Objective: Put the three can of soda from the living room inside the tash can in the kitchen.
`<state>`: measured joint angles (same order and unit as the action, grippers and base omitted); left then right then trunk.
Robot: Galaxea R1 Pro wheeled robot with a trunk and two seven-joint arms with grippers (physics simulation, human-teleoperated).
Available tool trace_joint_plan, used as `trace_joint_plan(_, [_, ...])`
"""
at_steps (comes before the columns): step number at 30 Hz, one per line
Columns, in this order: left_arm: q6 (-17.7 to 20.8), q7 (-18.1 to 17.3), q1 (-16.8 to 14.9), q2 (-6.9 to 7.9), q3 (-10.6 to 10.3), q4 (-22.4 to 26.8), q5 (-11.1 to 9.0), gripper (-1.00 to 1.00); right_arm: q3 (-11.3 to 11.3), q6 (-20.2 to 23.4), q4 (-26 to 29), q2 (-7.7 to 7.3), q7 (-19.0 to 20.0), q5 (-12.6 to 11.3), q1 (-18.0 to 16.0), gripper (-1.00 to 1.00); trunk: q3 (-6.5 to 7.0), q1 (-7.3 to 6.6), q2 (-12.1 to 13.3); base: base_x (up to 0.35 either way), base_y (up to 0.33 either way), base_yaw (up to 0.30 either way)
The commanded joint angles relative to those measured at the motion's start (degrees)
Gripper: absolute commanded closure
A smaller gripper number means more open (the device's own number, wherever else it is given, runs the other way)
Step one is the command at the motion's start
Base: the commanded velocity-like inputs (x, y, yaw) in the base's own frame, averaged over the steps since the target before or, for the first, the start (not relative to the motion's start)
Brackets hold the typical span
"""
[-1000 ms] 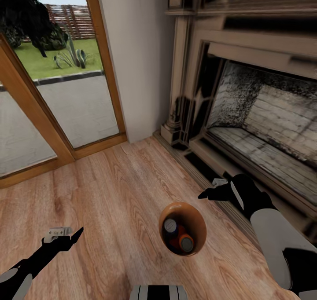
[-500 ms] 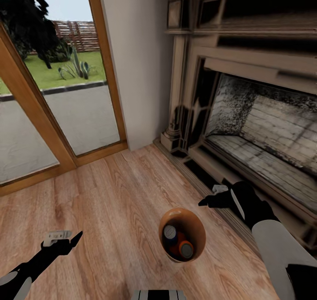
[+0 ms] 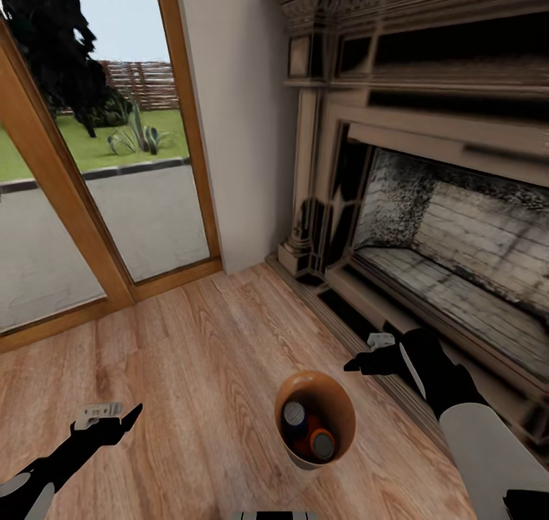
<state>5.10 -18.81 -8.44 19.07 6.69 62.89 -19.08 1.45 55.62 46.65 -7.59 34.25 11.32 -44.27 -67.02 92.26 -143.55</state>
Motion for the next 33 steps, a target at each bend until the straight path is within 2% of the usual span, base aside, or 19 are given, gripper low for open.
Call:
trace_joint_plan(1, [0.0, 0.0, 0.0, 0.0, 0.0, -0.12, 0.0, -1.0, -0.03, -0.02, 0.06, -0.01, 0.01, 0.01, 0.14, -1.0, 0.23, -0.02, 0.02, 0.0, 0.0, 0.0])
trace_joint_plan(12, [0.0, 0.09, 0.0, 0.0, -0.01, -0.73, 0.0, -1.0, -0.13, -0.11, 1.78, -0.05, -0.05, 0.02, 3.12, -1.0, 2.67, -0.31, 0.16, 0.0, 0.0, 0.0])
trace_joint_plan(23, [0.0, 0.09, 0.0, 0.0, -0.01, -0.75, 0.0, -1.0, -0.05, -0.16, 2.27, -0.11, -0.15, 0.02, 4.09, -1.0, 5.1, -0.59, 0.31, 0.0, 0.0, 0.0])
trace_joint_plan(26, [0.0, 0.09, 0.0, 0.0, -0.01, -0.75, 0.02, -1.0, -0.11, -0.16, 4.66, -0.07, -0.13, 0.02, 6.1, -1.0, 5.64, -1.25, 1.51, 0.0, 0.0, 0.0])
trace_joint_plan(33, [0.0, 0.09, 0.0, 0.0, -0.01, -0.75, 0.03, -1.0, -0.11, -0.16, 5.66, -0.1, -0.15, 0.02, 7.55, -1.0, 6.9, -2.78, 4.32, 0.0, 0.0, 0.0])
